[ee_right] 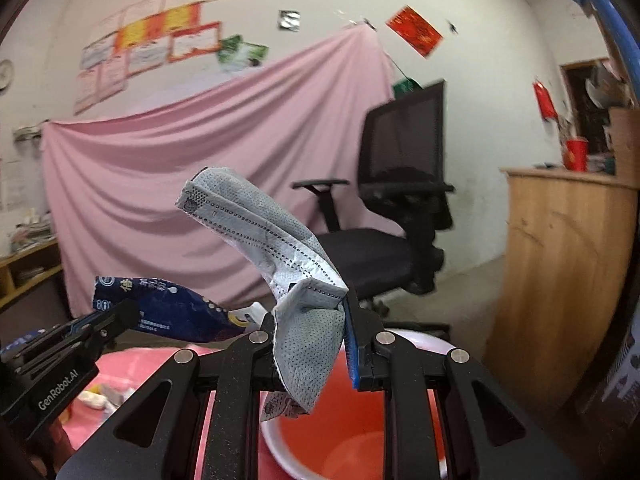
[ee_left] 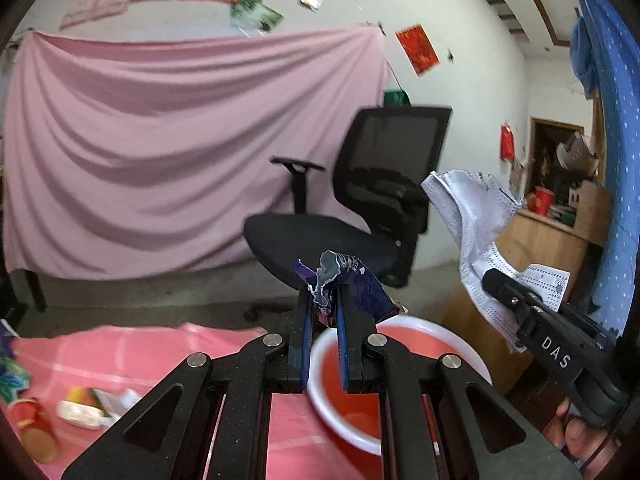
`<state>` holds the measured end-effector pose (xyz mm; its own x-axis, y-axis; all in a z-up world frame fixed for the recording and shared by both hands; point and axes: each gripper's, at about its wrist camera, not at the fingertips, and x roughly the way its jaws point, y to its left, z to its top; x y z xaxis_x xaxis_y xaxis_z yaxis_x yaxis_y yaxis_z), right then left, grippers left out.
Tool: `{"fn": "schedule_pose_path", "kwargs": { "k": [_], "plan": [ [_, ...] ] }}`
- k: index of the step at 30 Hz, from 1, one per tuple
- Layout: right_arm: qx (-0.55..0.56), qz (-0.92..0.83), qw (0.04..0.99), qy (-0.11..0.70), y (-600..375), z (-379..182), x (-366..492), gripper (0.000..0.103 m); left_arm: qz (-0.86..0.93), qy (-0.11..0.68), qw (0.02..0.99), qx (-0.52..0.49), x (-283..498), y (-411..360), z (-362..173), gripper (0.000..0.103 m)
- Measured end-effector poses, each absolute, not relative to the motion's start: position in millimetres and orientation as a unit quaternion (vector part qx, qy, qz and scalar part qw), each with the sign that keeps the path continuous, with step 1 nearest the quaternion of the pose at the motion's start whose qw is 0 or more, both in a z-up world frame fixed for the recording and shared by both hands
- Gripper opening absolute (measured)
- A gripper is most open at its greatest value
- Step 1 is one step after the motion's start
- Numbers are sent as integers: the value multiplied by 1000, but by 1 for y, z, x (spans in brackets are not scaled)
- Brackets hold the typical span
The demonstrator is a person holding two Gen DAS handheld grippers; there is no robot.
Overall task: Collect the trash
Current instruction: 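Carry both items over the bucket and open both tools to drop them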
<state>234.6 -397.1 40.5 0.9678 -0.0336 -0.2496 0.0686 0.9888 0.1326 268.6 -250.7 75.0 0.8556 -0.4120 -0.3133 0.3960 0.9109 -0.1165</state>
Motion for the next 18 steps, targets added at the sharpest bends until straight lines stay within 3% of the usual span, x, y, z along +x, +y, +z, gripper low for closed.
{"fn": "schedule_pose_path", "kwargs": {
  "k": [18],
  "plan": [
    [143,-46,956,253,-451,-25,265,18,-218,361,906,-17,349,-312,9,10]
  ]
}}
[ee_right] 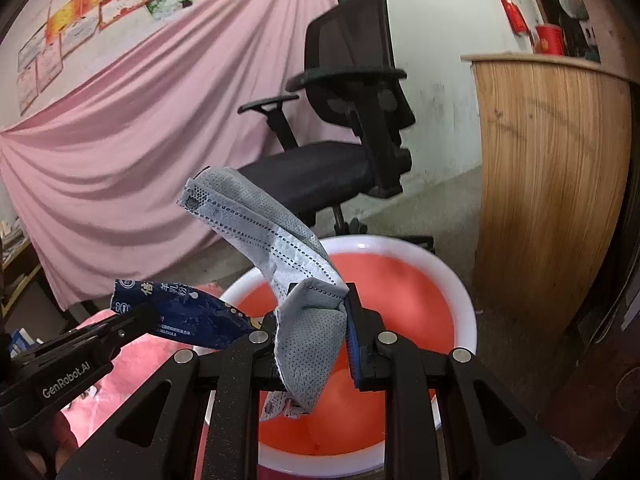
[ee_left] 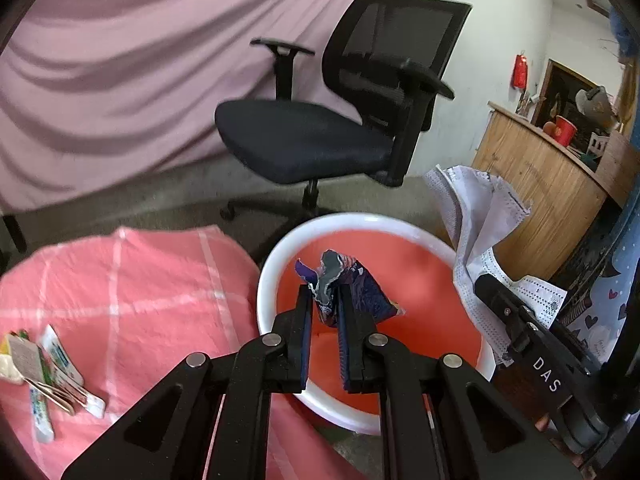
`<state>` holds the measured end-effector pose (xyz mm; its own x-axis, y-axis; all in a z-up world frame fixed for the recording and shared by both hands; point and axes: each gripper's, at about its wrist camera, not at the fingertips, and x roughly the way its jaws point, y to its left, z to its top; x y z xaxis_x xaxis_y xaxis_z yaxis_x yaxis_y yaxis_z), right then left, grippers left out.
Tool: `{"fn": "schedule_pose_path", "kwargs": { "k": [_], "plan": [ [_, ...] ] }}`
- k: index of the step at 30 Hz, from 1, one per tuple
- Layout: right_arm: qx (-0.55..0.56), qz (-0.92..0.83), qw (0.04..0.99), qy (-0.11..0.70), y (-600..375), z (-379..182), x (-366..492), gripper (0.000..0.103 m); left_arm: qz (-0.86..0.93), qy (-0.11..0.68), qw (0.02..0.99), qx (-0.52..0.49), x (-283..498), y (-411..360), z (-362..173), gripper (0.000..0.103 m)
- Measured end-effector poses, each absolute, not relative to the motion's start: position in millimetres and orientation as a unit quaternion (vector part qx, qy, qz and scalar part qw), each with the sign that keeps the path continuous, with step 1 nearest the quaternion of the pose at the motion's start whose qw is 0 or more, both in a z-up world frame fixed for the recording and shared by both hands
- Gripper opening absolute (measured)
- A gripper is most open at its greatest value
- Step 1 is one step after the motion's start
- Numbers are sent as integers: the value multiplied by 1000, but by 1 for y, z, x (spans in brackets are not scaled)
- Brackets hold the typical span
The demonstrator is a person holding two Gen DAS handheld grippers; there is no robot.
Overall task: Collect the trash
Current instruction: 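Carry both items over the bucket and open both tools to drop them, then return to the table, grasp the red paper cup with the left tool while the right grasps a receipt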
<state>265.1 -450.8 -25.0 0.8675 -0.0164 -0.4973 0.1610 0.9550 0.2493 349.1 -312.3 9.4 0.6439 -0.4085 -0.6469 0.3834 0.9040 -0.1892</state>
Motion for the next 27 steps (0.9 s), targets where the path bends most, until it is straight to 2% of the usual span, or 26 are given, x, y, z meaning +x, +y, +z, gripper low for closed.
{"fn": "schedule_pose_path", "kwargs": {
  "k": [3,6,8,10,12,16,21,23,24,27],
  "plan": [
    [149,-44,953,261,-453,-27,268,20,-215,371,903,-26,351,-307,7,11],
    [150,-43,952,265,-453,-28,269,29,-213,375,902,-26,348,-302,7,15],
    [152,-42,951,266,-455,-29,273,32,-212,373,903,-27,346,-299,7,29],
    [152,-42,951,266,-454,-29,273,32,-208,367,906,-29,344,-295,8,35],
    [152,-43,951,266,-455,-29,273,34,-206,362,909,-30,340,-291,10,35],
    [151,-45,954,257,-455,-26,270,45,-200,356,912,-29,335,-284,13,36],
    [147,-44,959,239,-450,-16,266,53,-184,332,925,-30,323,-271,22,49],
    [146,-43,962,227,-446,-10,262,63,-178,321,930,-33,319,-263,27,55],
    [145,-42,964,219,-444,-7,260,72,-173,315,933,-35,316,-258,30,57],
    [140,-34,969,199,-434,2,254,77,-163,299,939,-44,308,-242,37,65]
  ]
}}
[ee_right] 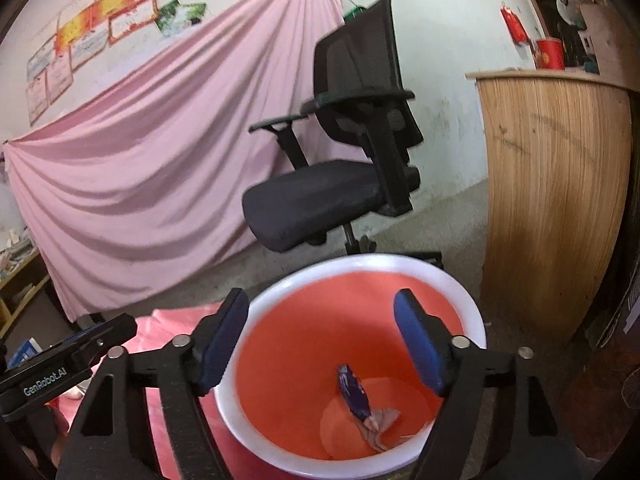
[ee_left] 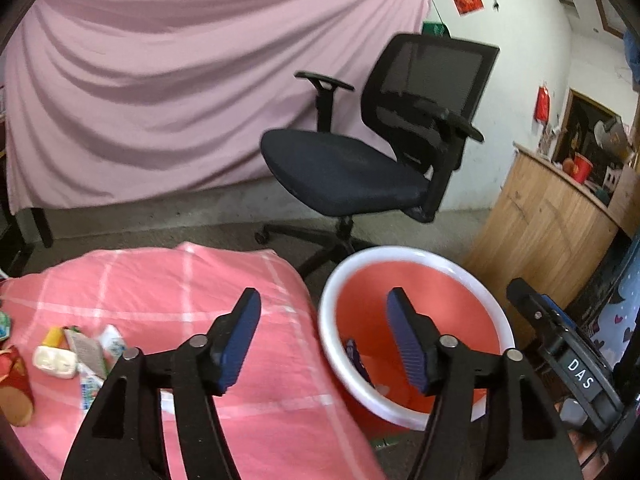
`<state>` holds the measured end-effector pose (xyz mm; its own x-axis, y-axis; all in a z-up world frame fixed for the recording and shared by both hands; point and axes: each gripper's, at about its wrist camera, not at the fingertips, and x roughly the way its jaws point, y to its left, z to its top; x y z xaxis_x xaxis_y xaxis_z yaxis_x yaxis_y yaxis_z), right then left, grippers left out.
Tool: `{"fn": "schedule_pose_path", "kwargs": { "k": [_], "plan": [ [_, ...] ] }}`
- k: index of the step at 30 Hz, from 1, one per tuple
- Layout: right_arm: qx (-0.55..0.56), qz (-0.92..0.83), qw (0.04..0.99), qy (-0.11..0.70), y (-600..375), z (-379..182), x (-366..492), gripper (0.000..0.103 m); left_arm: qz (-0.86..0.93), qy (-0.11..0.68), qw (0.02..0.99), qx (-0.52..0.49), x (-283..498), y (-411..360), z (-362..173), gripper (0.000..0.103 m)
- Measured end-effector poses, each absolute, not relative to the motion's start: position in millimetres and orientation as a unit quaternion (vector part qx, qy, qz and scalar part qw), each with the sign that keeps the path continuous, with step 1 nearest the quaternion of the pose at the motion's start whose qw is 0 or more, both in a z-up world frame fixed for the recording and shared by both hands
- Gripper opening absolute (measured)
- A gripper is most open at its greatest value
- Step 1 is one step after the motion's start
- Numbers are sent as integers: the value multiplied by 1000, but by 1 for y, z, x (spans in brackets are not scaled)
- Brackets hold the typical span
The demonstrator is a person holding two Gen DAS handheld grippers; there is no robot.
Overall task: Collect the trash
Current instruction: 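Return to the table, grasp the red paper cup with the left tool while the right grasps a receipt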
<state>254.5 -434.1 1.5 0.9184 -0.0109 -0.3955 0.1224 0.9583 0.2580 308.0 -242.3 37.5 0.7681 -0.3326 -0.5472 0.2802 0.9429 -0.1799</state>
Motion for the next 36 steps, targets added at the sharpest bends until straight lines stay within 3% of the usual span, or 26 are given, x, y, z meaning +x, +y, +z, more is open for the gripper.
{"fn": "schedule_pose_path", "kwargs": {
  "k": [1,3,7,9,24,30,36],
  "plan": [
    [138,-31,971,192,-431,4,253,80,-159,292,942,-49,304,-235,40,69],
    [134,-23,976,172,-422,11,248,89,-148,271,949,-60,295,-220,46,90],
    [127,-7,983,133,-404,23,240,103,-124,218,965,-77,274,-187,57,97],
    [126,7,986,113,-395,27,235,103,-110,197,971,-83,264,-170,62,101],
    [75,146,986,10,-295,46,204,103,14,90,994,-65,178,-57,62,101],
    [35,193,980,28,-254,39,207,103,40,76,995,-42,152,-21,50,101],
    [-2,214,973,80,-224,24,222,103,43,132,990,-25,156,0,28,101]
  ]
}}
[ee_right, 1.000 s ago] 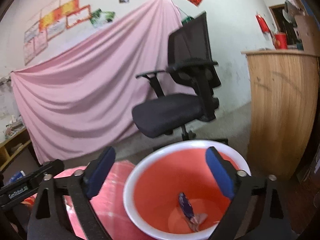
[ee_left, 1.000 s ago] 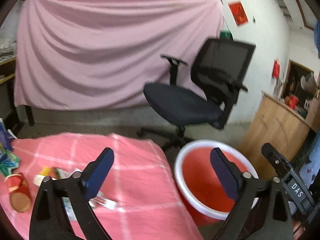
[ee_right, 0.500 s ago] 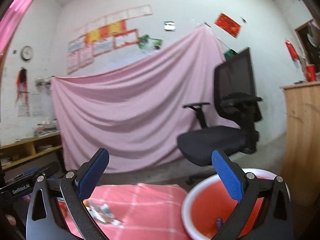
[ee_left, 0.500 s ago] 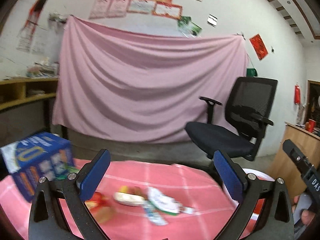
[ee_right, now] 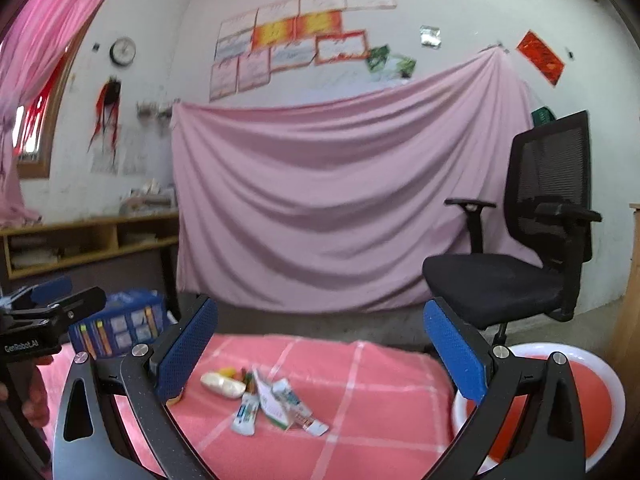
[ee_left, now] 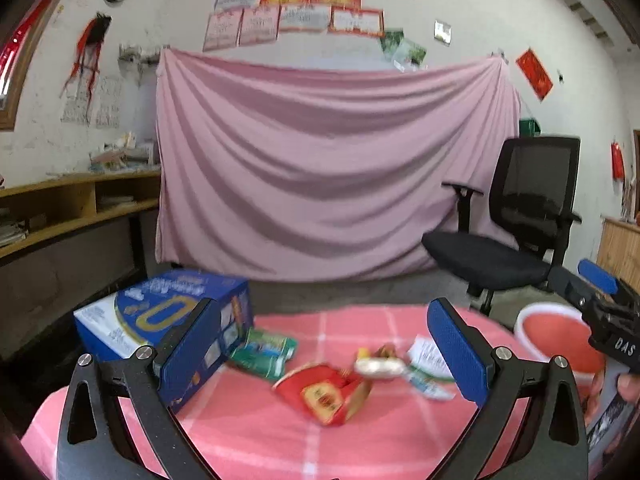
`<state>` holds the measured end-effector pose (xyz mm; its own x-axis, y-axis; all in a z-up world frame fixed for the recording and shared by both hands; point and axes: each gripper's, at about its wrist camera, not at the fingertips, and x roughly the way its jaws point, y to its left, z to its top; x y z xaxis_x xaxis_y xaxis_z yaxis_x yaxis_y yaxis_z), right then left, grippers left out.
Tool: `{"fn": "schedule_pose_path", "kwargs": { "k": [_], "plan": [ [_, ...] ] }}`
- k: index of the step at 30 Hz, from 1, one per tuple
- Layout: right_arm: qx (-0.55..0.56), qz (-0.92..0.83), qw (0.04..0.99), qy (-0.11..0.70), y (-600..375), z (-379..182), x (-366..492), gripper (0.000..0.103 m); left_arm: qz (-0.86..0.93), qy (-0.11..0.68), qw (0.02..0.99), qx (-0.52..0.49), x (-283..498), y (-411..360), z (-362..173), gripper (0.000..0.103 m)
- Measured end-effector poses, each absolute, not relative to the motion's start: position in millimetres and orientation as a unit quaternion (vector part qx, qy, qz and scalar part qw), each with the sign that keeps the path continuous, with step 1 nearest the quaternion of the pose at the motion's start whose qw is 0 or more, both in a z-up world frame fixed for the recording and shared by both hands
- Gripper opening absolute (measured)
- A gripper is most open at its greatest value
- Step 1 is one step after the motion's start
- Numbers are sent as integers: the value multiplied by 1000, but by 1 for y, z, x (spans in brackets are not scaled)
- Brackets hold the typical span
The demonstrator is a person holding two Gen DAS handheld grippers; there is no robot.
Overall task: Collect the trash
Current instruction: 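Return to the table, grasp the red paper cup with the left tool while the right grasps a receipt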
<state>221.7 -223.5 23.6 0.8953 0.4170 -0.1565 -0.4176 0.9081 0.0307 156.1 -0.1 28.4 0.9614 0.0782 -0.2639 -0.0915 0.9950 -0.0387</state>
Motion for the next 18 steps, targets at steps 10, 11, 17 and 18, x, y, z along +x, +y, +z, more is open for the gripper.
{"fn": "schedule_pose_path", "kwargs": {
  "k": [10,11,17,18],
  "plan": [
    [-24,221,951,213,-205,-9,256,103,25,274,958,-75,190,24,-15,101],
    [-28,222,948,224,-203,-12,259,102,21,284,955,-81,193,26,-18,100],
    [-52,236,923,299,-188,-30,280,87,-19,311,947,-75,204,18,-24,84],
    [-54,239,919,307,-186,-32,282,84,-24,314,947,-72,206,18,-23,77]
  ]
}}
